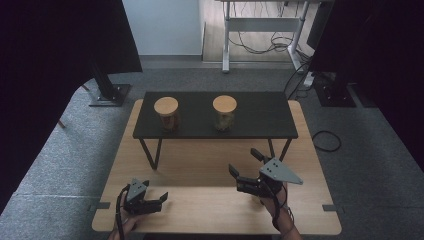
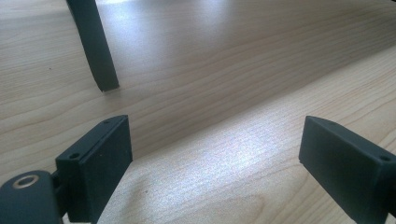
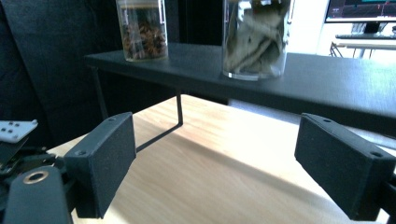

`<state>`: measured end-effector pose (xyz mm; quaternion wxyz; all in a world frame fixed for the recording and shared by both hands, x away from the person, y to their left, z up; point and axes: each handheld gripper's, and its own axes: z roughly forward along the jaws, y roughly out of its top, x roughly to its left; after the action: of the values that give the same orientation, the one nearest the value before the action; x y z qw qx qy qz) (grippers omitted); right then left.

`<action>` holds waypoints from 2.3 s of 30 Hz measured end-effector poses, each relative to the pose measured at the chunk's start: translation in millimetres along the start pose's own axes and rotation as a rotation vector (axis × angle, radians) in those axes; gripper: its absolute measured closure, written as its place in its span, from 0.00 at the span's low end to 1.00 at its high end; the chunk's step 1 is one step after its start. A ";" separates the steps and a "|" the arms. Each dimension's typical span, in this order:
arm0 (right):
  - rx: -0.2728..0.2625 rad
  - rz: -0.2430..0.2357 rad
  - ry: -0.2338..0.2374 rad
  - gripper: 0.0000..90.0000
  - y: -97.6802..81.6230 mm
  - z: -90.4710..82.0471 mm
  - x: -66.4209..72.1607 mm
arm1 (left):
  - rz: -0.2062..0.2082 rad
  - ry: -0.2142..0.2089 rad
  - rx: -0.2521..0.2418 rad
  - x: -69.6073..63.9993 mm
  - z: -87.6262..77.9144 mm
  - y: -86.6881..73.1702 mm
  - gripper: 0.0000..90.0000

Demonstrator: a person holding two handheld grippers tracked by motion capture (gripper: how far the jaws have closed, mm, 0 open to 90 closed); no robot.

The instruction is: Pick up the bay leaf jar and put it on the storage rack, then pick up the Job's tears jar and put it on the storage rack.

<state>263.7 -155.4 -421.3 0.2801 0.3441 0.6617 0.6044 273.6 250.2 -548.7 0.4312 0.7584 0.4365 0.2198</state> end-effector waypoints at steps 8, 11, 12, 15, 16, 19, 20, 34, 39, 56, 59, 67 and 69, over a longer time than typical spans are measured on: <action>0.006 0.016 -0.006 0.13 -28.8 -22.1 3.3 | -0.005 -0.003 -0.001 0.8 -0.1 -0.1 0.10; 0.018 0.016 -0.014 0.12 -39.8 -29.1 5.3 | 0.001 0.000 0.003 0.0 0.3 0.1 0.10; 0.018 0.024 -0.016 0.13 -43.8 -31.0 5.8 | 0.002 0.000 0.003 0.0 0.3 0.1 0.10; 0.030 0.043 -0.020 0.12 -56.1 -34.2 6.4 | 0.001 0.002 0.002 -0.2 0.3 0.1 0.10; 0.032 0.053 -0.023 0.13 -59.9 -35.1 6.2 | 0.003 0.003 0.002 -0.2 0.2 0.1 0.10; 0.056 0.058 -0.029 0.12 -68.5 -36.4 6.1 | 0.008 0.003 0.005 -0.5 0.4 0.2 0.10; 0.057 0.062 -0.033 0.12 -70.6 -37.4 6.1 | 0.009 0.003 0.005 -0.6 0.3 0.2 0.10; 0.073 0.057 -0.055 0.12 -81.8 -45.8 6.0 | 0.013 0.001 0.007 -0.8 0.5 0.3 0.10; 0.068 0.061 -0.050 0.11 -82.4 -51.4 0.8 | 0.013 0.001 0.007 -1.0 0.5 0.3 0.10; 0.092 0.049 -0.038 0.13 -91.9 -76.7 -20.6 | 0.012 0.011 0.005 -1.6 -0.2 -0.2 0.10; 0.101 0.044 -0.038 0.13 -93.4 -79.4 -24.2 | 0.015 0.012 0.006 -2.0 -0.2 -0.3 0.10; 0.122 0.035 -0.035 0.12 -97.1 -81.9 -30.3 | 0.008 0.008 0.011 -1.1 0.1 -0.1 0.10; 0.132 0.032 -0.038 0.12 -99.0 -81.7 -31.2 | 0.006 0.007 0.009 -1.0 -0.1 -0.2 0.10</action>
<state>206.8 -233.0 -511.8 0.2595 0.3836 0.6891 0.5574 273.0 249.5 -548.8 0.4256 0.7607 0.4369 0.2219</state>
